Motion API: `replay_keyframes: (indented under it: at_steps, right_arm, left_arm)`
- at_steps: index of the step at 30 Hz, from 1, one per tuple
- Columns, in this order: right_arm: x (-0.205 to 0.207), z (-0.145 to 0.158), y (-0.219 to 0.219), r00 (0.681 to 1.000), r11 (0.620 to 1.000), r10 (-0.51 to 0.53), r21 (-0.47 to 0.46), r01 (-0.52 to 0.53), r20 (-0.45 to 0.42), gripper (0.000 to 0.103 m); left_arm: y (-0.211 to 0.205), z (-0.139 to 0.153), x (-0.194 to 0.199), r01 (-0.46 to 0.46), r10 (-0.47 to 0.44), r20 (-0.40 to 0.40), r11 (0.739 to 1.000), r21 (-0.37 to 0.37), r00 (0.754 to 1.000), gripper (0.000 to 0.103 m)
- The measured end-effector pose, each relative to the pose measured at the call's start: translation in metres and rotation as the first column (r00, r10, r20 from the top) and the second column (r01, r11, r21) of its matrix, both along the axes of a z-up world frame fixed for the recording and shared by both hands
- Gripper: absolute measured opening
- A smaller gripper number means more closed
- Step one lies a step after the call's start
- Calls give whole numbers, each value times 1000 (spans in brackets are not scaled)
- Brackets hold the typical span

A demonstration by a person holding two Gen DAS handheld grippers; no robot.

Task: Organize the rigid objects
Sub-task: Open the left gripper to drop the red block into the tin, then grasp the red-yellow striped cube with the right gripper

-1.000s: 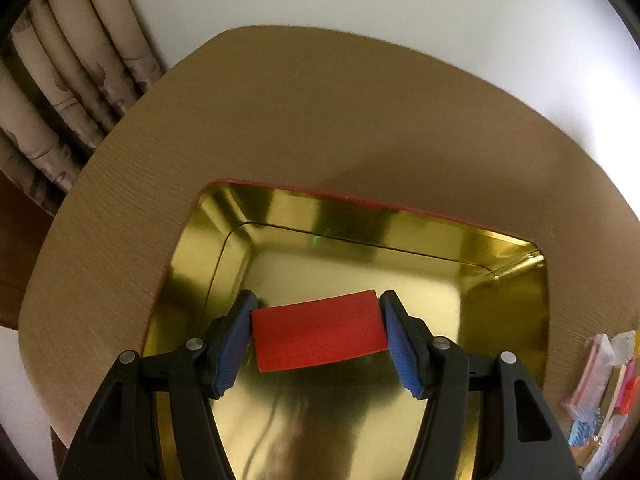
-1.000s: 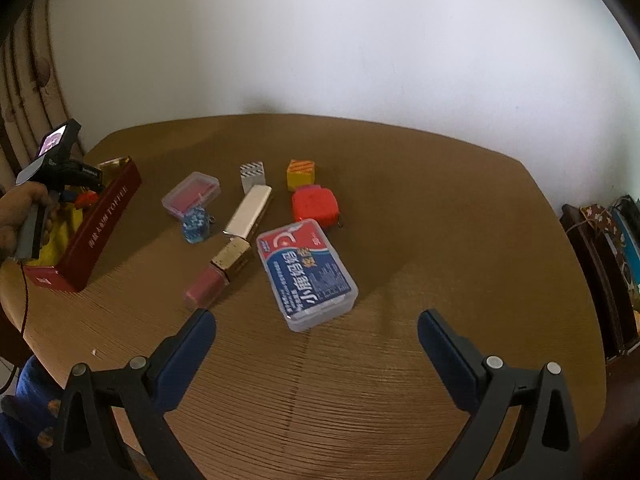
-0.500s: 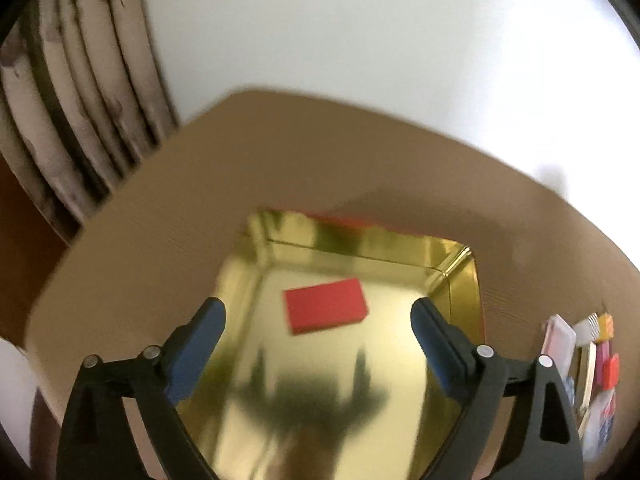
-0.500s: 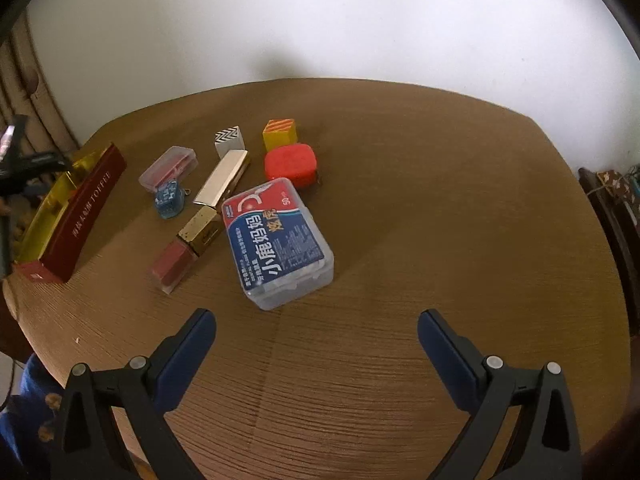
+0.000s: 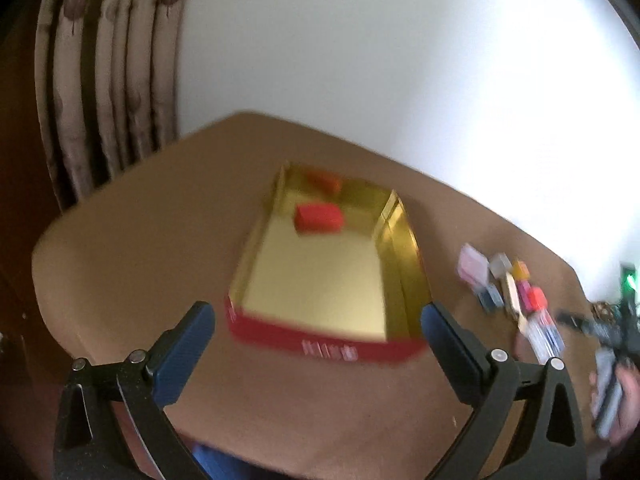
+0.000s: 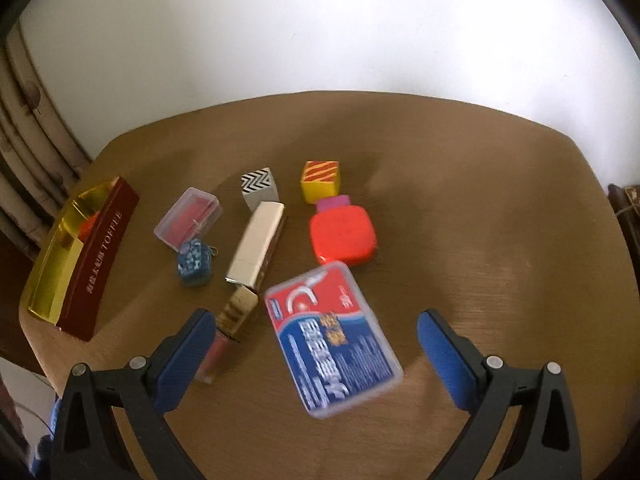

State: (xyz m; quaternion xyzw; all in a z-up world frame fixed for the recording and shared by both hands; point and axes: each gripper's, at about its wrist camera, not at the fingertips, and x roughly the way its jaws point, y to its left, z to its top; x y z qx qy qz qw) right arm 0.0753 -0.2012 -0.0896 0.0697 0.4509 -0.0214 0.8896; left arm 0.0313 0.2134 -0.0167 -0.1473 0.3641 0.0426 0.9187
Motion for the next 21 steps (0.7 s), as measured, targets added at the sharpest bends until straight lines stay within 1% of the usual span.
replay_keyframes:
  at_steps: [2,3,4,5,6,8,9,11,13,14,15,16,17,19,20,21]
  right_arm:
    - [20,7,5,1000,996,-13,-89,15,25,103]
    - [29,8,4,999,996,-27,-86,29,21,103]
    - [39,8,2,999,997,-43,-61,43,8,103]
    - [50,9,-1,998,998,-59,-26,59,-5,103]
    - [62,9,-4,997,997,-77,-8,77,-13,103]
    - [86,6,-5,991,991,-126,-51,123,-48,103]
    - [93,4,-5,990,991,-127,-50,124,-58,103]
    - [108,1,-9,989,992,-127,-23,126,-77,103]
    - [121,-2,-17,980,984,-178,9,179,-91,103]
    - [125,-4,-19,978,981,-186,30,190,-97,102]
    - [130,-7,-20,976,980,-187,46,193,-107,99]
    - [134,-11,-21,975,981,-185,44,191,-127,89]
    - [138,-15,-20,973,982,-178,36,185,-145,76]
    - [142,-21,-18,973,986,-160,16,165,-163,66]
    - [144,-23,-17,973,987,-160,4,162,-168,58]
    - [143,-24,-17,972,987,-162,-5,163,-171,52]
  left_arm:
    - [-7,-5,-7,6,-6,-25,1000,-25,1000,102]
    - [-8,-6,-10,14,-16,-25,999,-51,1000,102]
    - [-11,-6,-12,27,-28,-17,998,-62,999,102]
    - [-14,-5,-13,38,-39,-9,998,-54,999,102]
    - [-17,-4,-13,46,-46,-9,999,-22,999,102]
    - [-20,-3,-19,43,-43,6,999,8,999,102]
    - [-22,-3,-20,41,-41,18,999,2,999,102]
    - [-21,-3,-19,48,-48,12,999,-17,999,102]
    - [-17,-5,-18,41,-41,8,999,-28,999,102]
    - [-16,-6,-17,45,-45,0,998,-35,999,102]
    - [-13,-9,-17,46,-47,-13,998,-42,999,102]
    - [-12,-10,-16,41,-42,-19,998,-49,999,102]
    - [-10,-13,-16,39,-41,-26,998,-58,999,102]
    - [-8,-16,-13,39,-42,-44,997,-71,998,102]
    - [-8,-17,-13,34,-37,-45,997,-72,998,102]
    - [-8,-17,-13,32,-36,-44,997,-72,998,102]
